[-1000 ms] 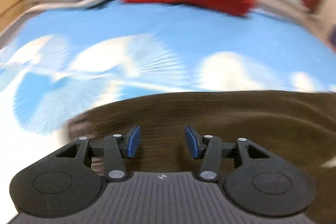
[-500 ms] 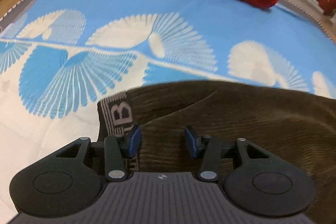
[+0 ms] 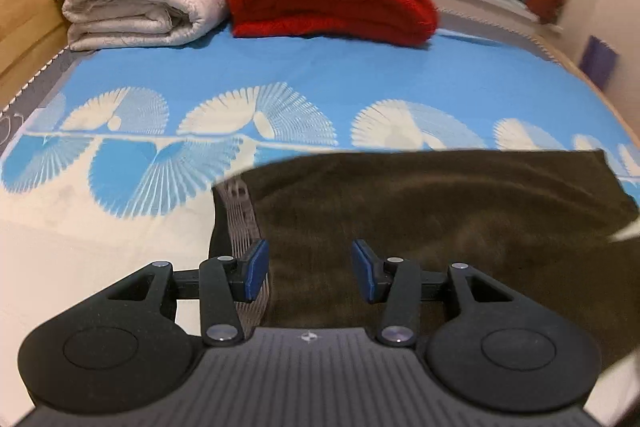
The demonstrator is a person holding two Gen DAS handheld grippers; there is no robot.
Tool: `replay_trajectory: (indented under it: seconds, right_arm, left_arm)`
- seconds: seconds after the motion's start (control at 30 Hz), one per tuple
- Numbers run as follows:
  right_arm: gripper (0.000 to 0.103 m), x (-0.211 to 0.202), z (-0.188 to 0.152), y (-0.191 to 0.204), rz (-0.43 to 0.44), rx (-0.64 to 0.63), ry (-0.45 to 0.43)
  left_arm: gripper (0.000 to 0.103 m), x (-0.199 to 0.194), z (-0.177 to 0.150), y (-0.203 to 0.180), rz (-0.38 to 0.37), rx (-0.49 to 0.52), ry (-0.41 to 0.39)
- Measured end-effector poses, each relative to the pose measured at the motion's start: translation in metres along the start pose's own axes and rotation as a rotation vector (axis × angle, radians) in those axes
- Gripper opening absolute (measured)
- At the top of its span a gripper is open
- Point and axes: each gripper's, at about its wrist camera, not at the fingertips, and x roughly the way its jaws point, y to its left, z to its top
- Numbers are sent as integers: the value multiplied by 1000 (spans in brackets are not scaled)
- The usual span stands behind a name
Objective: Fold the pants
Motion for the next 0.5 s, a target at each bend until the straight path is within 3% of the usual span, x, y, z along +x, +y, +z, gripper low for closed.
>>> replay_trajectory:
  seconds: [0.13,0.17,0.2,0.23,0.27,0.33,0.5]
  right_arm:
    - [51,-46,-42,8,75,-112,13]
    - [51,-53,-55,8,77,-135,24]
    - [51,-57,-71,7,74,-159,40]
    - [51,-61,-88,4,65,-180,58]
    - [51,-62,-103,1,49,-185,91]
    - [50,-66,-114,3,64,-168,143]
    - [50,-64,-144,12,103,-205,230]
  left_arm:
    - [52,-21,-65,18,-7,-42,-85]
    - [52,-18,-81,23,5,-59,-85]
    - [51,-10,-92,27,24,-50,-16]
    - [49,-6,-95,33,67,-66,21]
    - [51,-11,-97,40,80,-103,-22]
    - [56,-13,-99,54,80,-174,-24]
    - [59,4,-106,71,85,-275,77]
